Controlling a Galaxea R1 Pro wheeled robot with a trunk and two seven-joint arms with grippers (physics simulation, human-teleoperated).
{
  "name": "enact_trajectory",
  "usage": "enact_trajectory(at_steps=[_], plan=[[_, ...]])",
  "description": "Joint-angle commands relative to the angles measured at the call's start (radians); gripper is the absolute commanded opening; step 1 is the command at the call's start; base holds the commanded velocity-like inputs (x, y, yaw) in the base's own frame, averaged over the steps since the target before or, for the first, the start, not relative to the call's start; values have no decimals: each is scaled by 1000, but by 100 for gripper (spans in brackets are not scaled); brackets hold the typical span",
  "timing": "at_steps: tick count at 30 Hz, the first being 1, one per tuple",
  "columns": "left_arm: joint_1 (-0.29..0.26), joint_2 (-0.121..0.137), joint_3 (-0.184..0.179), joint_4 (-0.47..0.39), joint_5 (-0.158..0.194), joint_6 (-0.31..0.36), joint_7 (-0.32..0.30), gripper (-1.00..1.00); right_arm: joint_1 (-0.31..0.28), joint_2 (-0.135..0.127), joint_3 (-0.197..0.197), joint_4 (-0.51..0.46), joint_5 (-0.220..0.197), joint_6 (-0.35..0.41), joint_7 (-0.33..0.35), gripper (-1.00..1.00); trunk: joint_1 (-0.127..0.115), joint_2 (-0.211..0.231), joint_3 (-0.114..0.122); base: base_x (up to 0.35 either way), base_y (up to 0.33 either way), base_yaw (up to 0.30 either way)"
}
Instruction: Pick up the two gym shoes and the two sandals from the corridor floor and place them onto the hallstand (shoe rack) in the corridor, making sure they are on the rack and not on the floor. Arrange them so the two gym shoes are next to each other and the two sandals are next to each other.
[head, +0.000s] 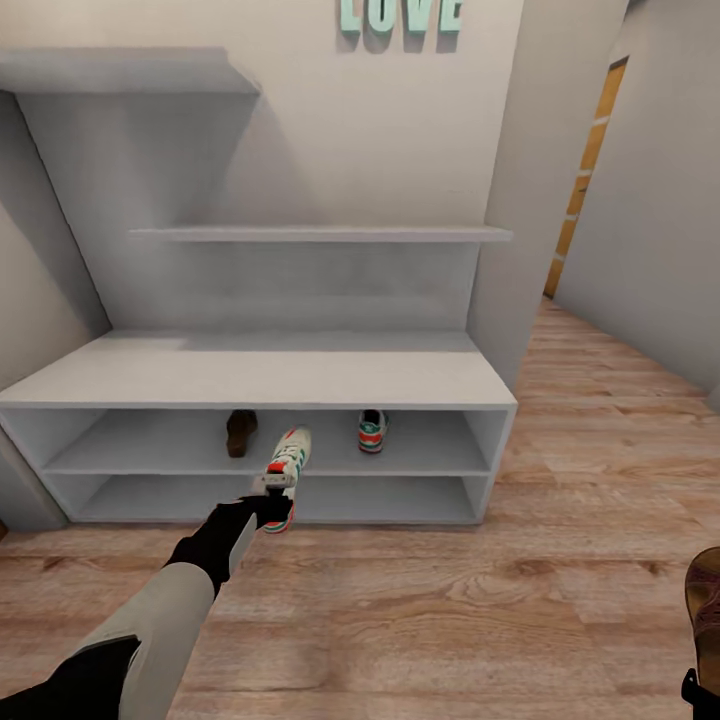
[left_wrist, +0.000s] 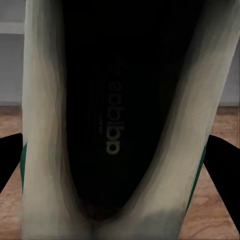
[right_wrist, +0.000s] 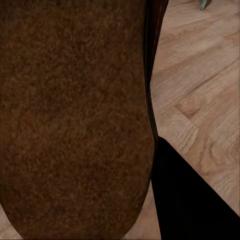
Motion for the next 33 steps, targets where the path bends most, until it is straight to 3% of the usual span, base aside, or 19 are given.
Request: enact_trajectory(at_steps=[1, 10, 33], plan=[[0, -2, 8, -3, -10, 6, -8, -100, -1, 0, -1, 2, 8, -2, -3, -100, 0, 0, -1, 296, -171, 0], [0, 0, 8, -3, -10, 4, -8, -100, -1, 0, -1, 4, 8, -2, -3, -100, 0, 0, -1, 271, -168, 0], [1, -1, 1, -4, -10, 0, -11, -100, -1, 2, 1, -5, 7, -1, -5, -100, 1, -1, -5, 91, -7, 0]])
